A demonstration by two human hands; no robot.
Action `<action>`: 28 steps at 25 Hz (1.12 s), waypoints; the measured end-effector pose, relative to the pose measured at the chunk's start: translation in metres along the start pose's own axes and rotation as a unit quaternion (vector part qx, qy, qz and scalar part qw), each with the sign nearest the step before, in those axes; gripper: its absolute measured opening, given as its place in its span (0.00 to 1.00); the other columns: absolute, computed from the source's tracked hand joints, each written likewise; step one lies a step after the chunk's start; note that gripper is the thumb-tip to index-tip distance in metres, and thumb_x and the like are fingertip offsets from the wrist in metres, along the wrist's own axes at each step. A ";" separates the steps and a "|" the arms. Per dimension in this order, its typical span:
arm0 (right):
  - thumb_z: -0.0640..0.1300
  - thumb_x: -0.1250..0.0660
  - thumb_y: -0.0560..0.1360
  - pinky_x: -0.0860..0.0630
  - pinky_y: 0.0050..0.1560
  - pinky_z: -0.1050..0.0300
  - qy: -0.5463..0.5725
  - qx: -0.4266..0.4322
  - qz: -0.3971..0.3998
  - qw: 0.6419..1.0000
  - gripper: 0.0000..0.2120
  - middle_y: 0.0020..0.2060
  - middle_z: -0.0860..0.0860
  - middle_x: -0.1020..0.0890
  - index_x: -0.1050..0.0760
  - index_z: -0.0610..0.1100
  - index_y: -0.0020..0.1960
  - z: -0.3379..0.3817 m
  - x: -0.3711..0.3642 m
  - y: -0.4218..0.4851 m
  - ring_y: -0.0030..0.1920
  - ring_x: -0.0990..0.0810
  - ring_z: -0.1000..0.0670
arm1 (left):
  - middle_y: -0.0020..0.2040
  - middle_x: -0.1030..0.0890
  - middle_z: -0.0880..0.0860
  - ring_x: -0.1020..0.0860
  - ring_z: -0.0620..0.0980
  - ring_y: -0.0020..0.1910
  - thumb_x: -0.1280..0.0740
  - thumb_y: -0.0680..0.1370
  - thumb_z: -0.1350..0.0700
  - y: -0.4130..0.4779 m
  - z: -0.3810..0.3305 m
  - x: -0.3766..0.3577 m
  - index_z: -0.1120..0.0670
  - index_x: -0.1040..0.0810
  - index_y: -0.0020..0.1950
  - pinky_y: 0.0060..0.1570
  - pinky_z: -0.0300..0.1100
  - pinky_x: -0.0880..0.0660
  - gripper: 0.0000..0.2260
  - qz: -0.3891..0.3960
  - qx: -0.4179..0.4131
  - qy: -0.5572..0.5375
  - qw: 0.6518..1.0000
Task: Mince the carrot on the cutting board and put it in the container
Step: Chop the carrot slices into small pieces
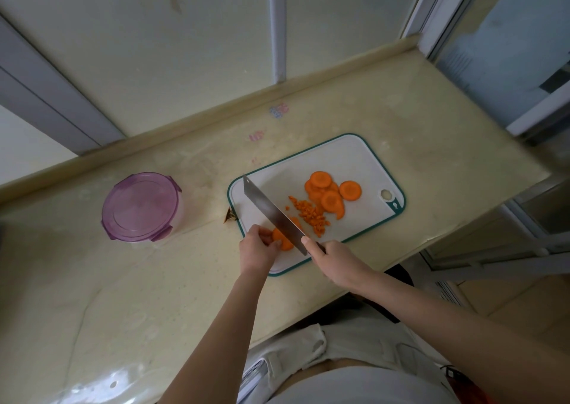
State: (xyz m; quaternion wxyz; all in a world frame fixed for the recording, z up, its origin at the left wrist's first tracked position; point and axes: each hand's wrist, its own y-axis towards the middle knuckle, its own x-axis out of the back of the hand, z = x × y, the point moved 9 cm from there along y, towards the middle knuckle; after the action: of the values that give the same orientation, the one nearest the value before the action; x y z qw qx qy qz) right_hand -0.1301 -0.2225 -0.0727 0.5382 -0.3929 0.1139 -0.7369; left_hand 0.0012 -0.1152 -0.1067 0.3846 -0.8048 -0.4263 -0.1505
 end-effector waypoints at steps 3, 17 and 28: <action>0.61 0.47 0.80 0.36 0.31 0.58 -0.004 -0.008 -0.006 1.000 0.27 0.23 0.51 0.35 0.41 0.44 0.29 -0.001 -0.004 -0.004 0.24 0.35 0.53 | 0.42 0.23 0.50 0.26 0.47 0.42 0.30 0.73 0.62 0.000 -0.001 0.001 0.57 0.25 0.50 0.40 0.34 0.32 0.08 -0.002 -0.003 -0.002 1.000; 0.57 0.49 0.81 0.36 0.30 0.62 -0.037 -0.029 0.010 0.999 0.24 0.28 0.50 0.32 0.38 0.46 0.31 0.009 -0.010 0.007 0.28 0.34 0.54 | 0.38 0.23 0.49 0.26 0.46 0.39 0.29 0.73 0.62 0.002 -0.002 0.000 0.57 0.24 0.46 0.39 0.34 0.32 0.05 0.001 -0.017 0.010 1.000; 0.58 0.49 0.81 0.36 0.29 0.62 -0.019 0.003 -0.010 1.000 0.27 0.23 0.50 0.34 0.41 0.44 0.28 0.014 -0.012 0.023 0.23 0.35 0.54 | 0.40 0.23 0.49 0.26 0.46 0.40 0.30 0.73 0.61 0.001 -0.004 0.001 0.57 0.24 0.47 0.34 0.30 0.34 0.05 -0.004 -0.024 0.025 0.999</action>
State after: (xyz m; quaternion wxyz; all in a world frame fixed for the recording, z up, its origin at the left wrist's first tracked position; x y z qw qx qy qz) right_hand -0.1024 -0.2174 -0.0829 0.5344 -0.4058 0.0977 -0.7350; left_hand 0.0032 -0.1179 -0.1042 0.3752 -0.8080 -0.4163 -0.1818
